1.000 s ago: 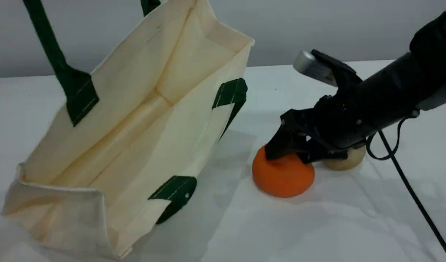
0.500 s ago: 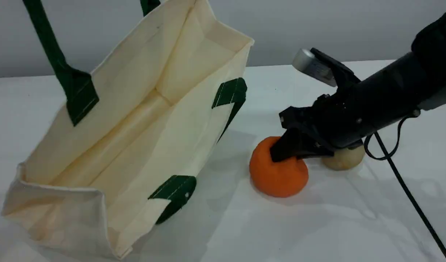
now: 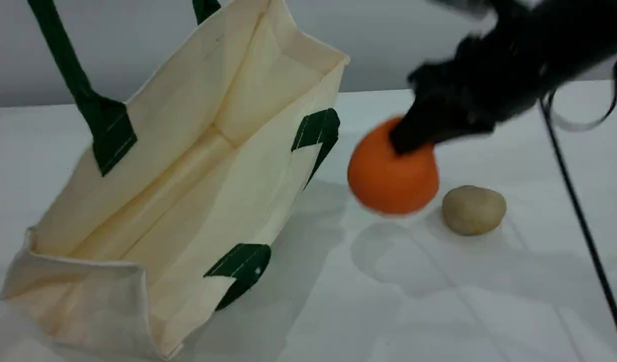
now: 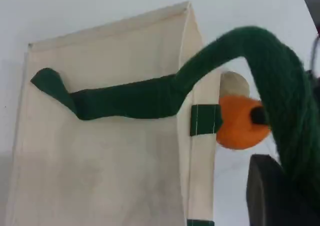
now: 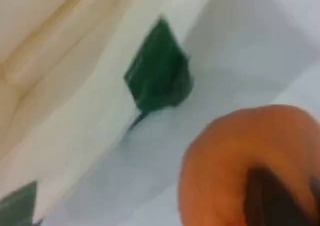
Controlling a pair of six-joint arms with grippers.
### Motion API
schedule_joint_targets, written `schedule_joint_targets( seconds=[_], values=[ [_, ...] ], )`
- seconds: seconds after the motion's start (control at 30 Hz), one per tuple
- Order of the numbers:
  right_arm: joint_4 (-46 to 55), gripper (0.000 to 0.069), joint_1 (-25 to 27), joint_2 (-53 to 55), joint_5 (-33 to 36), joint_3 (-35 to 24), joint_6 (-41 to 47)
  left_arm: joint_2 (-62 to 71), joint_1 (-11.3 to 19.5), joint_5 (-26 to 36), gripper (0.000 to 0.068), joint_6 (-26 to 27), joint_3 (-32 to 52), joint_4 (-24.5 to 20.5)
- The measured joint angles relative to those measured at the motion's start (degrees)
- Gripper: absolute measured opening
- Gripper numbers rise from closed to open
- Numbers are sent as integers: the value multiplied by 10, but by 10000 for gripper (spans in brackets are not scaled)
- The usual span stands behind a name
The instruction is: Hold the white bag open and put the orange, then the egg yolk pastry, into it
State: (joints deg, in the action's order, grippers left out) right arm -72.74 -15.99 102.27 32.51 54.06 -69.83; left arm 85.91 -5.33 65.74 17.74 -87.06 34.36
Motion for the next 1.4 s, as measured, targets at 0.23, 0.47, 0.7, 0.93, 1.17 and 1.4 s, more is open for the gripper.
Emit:
schedule_joint_targets(
  seconds=[0.23, 0.47, 0.7, 0.93, 1.17, 1.4],
  values=[
    [8, 46, 0, -124, 40, 0, 41, 0, 0, 11, 74, 1, 0, 16],
    [-40, 46, -18, -134, 82, 0, 35, -5, 0, 28, 74, 44, 0, 92],
    [-79, 46, -105, -134, 27, 0, 14, -5, 0, 33, 74, 46, 0, 126],
    [-108, 46, -151, -120, -37, 1, 4, -11, 0, 44, 74, 67, 0, 155],
    [-193, 46, -161, -65, -41, 1, -59, -12, 0, 43, 74, 67, 0, 150],
    [-272, 46, -205, 4, -42, 8, -162, -12, 0, 43, 74, 69, 0, 150]
  ],
)
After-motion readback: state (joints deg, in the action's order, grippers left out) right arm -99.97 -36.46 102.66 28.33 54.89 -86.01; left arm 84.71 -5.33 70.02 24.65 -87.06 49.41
